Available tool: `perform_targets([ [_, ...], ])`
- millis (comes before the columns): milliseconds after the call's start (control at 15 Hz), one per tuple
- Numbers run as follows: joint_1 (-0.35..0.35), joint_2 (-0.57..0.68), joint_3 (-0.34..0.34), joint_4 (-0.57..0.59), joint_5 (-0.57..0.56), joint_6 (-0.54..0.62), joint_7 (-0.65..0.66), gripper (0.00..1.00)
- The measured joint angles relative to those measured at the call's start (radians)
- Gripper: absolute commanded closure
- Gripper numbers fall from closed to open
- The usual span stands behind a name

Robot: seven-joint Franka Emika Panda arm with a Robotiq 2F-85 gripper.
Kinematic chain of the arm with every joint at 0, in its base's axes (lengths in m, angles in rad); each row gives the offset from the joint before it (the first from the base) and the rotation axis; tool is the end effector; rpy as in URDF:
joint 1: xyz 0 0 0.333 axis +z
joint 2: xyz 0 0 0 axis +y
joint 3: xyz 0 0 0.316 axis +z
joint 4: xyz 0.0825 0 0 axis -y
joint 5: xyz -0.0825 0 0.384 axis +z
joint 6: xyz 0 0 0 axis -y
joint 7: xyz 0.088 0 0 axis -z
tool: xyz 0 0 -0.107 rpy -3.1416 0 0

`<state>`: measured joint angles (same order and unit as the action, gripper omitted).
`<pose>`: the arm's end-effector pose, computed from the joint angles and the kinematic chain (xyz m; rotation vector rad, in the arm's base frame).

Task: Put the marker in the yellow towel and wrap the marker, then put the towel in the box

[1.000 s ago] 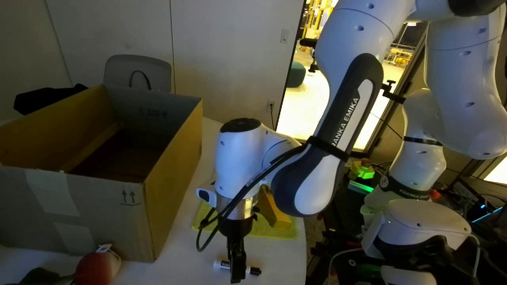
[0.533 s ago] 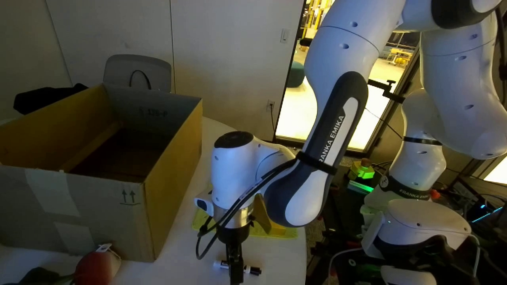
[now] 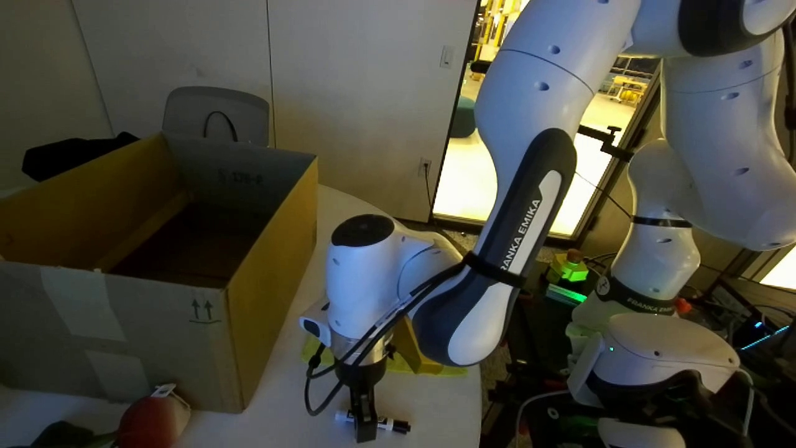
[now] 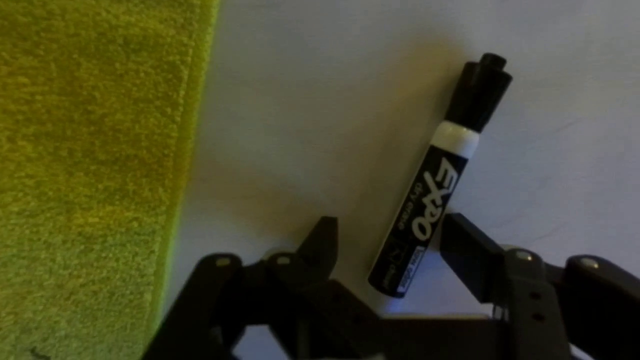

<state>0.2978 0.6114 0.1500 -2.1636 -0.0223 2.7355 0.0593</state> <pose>0.4924 0.2425 0.1089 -3.0169 -0.5861 0.0780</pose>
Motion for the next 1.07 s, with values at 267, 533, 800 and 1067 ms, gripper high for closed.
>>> perform_targets([
  [267, 0.012, -0.003, 0.001, 0.007, -0.005, -0.001, 0.0, 0.96],
  [533, 0.01, -0.004, 0.001, 0.011, -0.014, -0.013, -0.01, 0.92],
  [800, -0.001, -0.018, -0.009, 0.01, -0.04, -0.047, -0.034, 0.92],
  [1067, -0.007, -0.06, -0.061, 0.002, -0.099, -0.09, -0.036, 0.92],
])
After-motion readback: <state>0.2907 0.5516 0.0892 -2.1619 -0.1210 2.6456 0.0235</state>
